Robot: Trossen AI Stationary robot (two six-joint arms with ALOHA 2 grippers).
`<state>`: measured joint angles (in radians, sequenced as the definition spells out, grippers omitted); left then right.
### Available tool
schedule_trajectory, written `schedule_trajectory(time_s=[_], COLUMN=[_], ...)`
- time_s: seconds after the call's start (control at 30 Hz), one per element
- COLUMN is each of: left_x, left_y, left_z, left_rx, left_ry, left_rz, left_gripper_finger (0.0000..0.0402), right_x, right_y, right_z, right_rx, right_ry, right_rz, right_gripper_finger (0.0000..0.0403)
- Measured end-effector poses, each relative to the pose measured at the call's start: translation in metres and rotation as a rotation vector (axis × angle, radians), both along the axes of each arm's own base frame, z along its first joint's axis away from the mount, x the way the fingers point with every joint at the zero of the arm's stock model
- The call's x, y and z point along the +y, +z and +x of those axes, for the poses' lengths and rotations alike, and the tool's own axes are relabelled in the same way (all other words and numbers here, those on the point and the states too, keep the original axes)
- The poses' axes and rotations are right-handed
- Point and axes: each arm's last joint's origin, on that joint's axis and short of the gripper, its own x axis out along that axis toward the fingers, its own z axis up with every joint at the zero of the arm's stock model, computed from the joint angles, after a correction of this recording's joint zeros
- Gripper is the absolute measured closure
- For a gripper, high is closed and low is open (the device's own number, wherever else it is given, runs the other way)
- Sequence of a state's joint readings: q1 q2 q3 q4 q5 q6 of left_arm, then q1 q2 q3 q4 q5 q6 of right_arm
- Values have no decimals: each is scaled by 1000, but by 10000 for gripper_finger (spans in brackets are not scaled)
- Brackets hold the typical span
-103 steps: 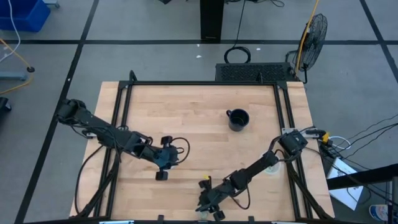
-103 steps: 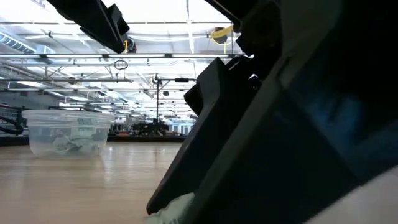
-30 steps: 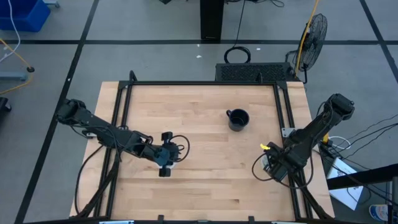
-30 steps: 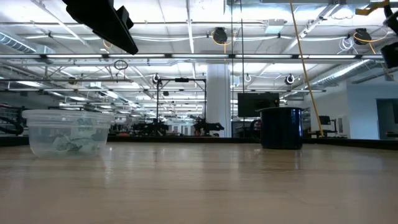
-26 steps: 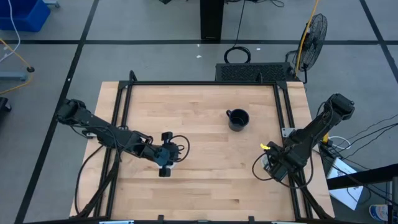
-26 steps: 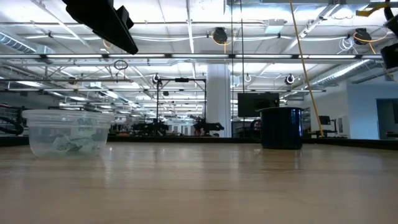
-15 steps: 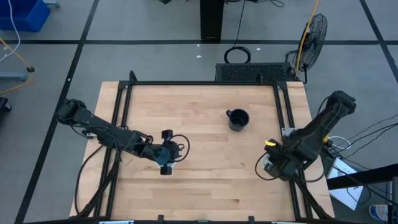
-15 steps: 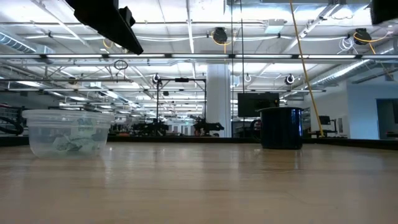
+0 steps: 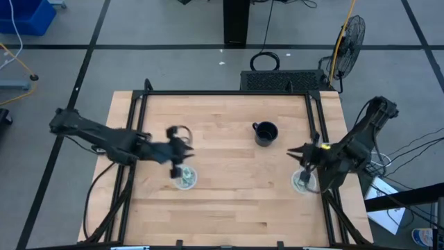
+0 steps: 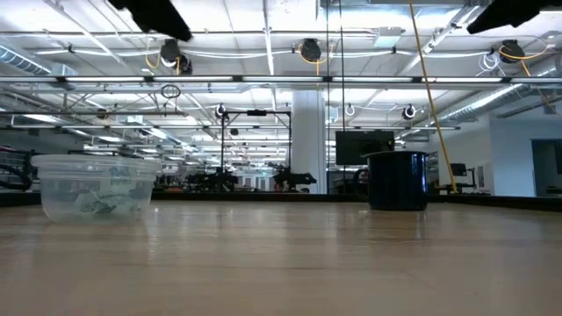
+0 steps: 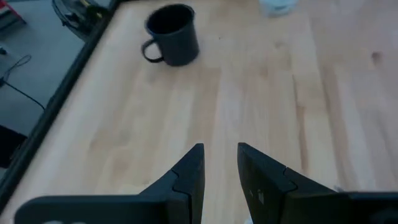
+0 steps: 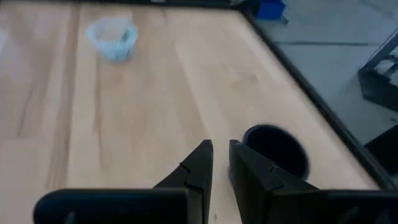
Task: Pick and place Stevia / Truvia into bins
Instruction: Return to Home Position
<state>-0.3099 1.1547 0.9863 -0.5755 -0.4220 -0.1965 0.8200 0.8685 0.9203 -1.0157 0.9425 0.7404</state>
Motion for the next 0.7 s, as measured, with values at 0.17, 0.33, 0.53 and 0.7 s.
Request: schedule_trajectory(time_s=[0.17, 0.33, 0.53, 0.7], left_x=[21, 34, 40, 45], left_y=[35, 33, -14, -46], left_z=[-55, -96, -116, -121], left_rx=[-108, -236, -354, -495], left_ry=[17, 16, 59, 111], left_rz=[-28, -28, -115, -152], left_gripper_finger=[300, 300, 300, 300], right_x=[-20, -21, -14, -27], right_y=[4, -19, -47, -67], right_z=[-18, -19, -18, -24], right_rx=[-112, -280, -519, -575], right_ry=[-36, 81, 463, 430], right_rz=[148, 161, 114, 47], right_gripper_finger=[358, 358, 358, 358])
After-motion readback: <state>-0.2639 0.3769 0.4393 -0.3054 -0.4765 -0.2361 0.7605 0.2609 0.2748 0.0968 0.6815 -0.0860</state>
